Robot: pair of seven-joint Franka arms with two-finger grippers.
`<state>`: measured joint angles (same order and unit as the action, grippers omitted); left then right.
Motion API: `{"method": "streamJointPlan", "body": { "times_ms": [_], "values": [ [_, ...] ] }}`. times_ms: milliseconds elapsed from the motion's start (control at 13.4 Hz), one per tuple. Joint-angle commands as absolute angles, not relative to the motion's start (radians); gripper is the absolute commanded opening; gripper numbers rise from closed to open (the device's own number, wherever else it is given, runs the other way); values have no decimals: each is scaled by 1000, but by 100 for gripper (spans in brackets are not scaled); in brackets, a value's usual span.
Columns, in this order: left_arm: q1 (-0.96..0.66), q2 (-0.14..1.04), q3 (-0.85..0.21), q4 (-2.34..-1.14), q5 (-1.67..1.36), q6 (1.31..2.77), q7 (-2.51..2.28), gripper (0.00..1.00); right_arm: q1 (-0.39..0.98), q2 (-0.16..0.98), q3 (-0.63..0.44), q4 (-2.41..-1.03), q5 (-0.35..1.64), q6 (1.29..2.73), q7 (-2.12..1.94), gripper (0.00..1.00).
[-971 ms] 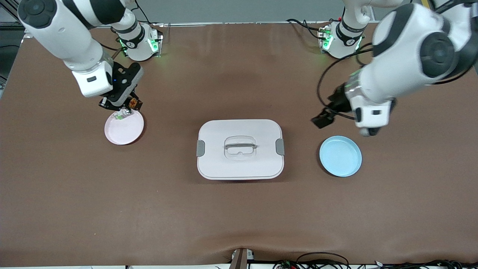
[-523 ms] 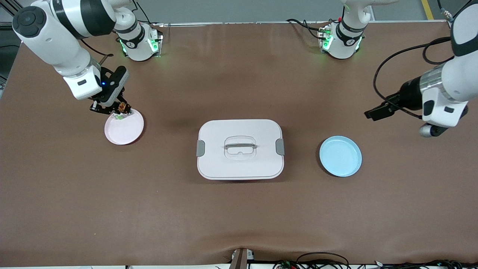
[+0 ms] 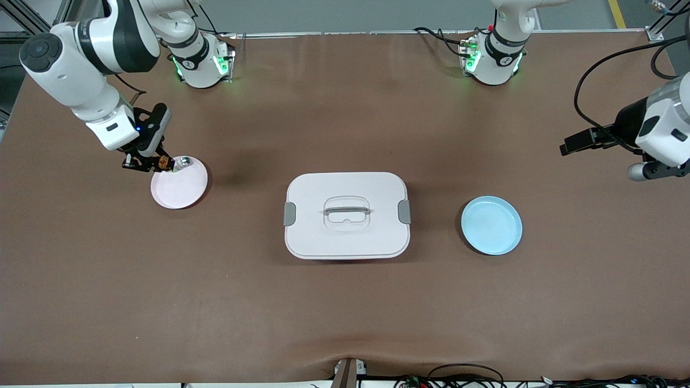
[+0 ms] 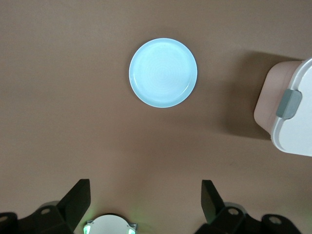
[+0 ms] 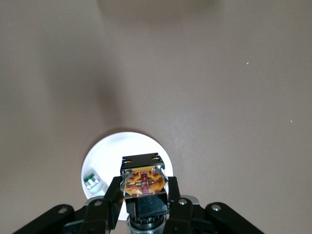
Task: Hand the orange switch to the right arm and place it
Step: 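Move the switch over the pink plate while the left gripper retracts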
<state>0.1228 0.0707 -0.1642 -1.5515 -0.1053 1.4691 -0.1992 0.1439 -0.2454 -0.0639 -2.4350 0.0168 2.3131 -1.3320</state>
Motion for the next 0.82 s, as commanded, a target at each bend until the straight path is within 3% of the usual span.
{"method": "streamJointPlan", "body": {
  "times_ms": [0, 373, 747],
  "values": [
    [143, -12, -175, -1626, -89, 1502, -144, 100, 101, -282, -49, -2575, 3, 2469, -1390, 0],
    [170, -227, -176, -1912, -89, 1742, -44, 100, 84, -240, -49, -2669, 0, 2600, -1451, 0],
    [164, -207, -183, -1856, -89, 1749, -60, 100, 38, -79, -49, -2697, 0, 2797, -1534, 0]
  ]
}}
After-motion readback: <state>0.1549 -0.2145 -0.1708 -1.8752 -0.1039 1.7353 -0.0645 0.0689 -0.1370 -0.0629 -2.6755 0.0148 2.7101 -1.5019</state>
